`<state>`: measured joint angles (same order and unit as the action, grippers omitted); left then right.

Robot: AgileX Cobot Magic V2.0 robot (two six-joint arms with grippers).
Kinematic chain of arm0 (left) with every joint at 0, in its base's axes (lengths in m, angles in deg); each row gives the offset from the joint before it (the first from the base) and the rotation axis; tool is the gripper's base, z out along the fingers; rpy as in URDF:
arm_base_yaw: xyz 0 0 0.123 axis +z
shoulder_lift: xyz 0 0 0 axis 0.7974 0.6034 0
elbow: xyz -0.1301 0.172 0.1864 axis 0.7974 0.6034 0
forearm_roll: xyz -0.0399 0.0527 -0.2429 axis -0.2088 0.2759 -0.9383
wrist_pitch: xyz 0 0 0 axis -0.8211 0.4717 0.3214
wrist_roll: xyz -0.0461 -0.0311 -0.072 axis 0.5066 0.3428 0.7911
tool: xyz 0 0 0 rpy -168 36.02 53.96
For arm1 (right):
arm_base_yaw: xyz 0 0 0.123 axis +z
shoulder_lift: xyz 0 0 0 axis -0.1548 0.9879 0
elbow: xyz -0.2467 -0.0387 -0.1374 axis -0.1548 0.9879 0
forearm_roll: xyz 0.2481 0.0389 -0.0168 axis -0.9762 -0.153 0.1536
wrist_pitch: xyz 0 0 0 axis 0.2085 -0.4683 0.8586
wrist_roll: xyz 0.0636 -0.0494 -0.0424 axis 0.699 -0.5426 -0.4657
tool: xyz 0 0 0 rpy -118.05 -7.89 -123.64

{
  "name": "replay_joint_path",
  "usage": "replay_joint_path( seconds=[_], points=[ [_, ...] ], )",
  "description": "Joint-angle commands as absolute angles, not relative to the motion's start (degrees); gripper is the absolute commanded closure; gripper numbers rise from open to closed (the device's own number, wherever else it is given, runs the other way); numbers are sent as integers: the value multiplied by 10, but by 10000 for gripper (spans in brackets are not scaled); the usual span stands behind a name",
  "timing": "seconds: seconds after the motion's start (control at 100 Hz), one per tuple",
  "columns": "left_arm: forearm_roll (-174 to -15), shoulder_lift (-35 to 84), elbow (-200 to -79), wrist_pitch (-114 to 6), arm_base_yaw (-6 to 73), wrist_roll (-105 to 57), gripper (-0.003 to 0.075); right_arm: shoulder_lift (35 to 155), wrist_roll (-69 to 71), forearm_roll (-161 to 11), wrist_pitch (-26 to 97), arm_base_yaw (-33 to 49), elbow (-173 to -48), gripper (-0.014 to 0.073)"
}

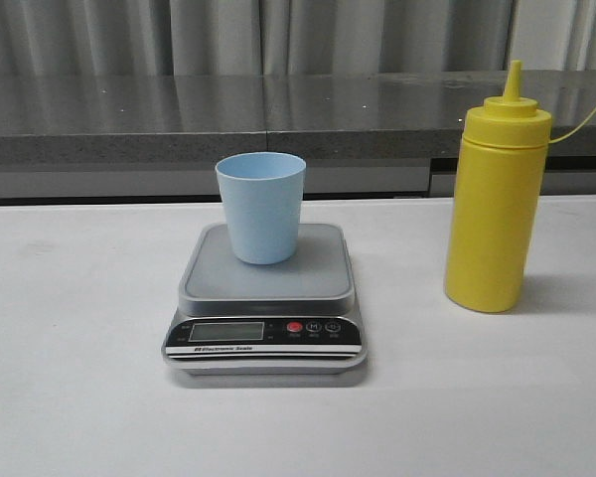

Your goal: Pour seasoning into cup on scale with both arms

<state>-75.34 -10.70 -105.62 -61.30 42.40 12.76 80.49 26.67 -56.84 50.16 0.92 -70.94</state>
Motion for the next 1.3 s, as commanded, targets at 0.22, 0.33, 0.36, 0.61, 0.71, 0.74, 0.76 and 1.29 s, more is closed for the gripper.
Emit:
replay_joint_path(
  seconds=[0.22, 0.33, 0.36, 0.61, 0.71, 0.74, 0.76, 1.29],
  points=[
    [-755, -103, -1072, -565, 426, 134, 741, 914, 276, -587, 667, 49, -727, -60],
    [-755, -103, -1072, -565, 426, 134, 741, 958, 321, -586, 754, 49, -713, -60],
    [-755, -103, -1072, -565, 426, 134, 741, 974, 332, -585, 783, 49, -710, -60],
    [-755, -103, -1072, -565, 426, 134, 741, 1112, 383, -537, 941, 49, -704, -60],
    [-755, -103, -1072, -565, 426, 134, 741, 1170, 393, -536, 997, 49, -704, -60],
    [-755, -103, -1072, -565, 426, 134, 741, 1184, 394, -536, 1010, 49, -704, -60],
    [-755, -103, -1072, -565, 426, 134, 741, 1194, 394, -536, 1019, 49, -704, -60],
    [-755, -103, -1072, -565, 426, 134, 741, 1322, 394, -528, 1115, 49, -751, -60]
  ],
)
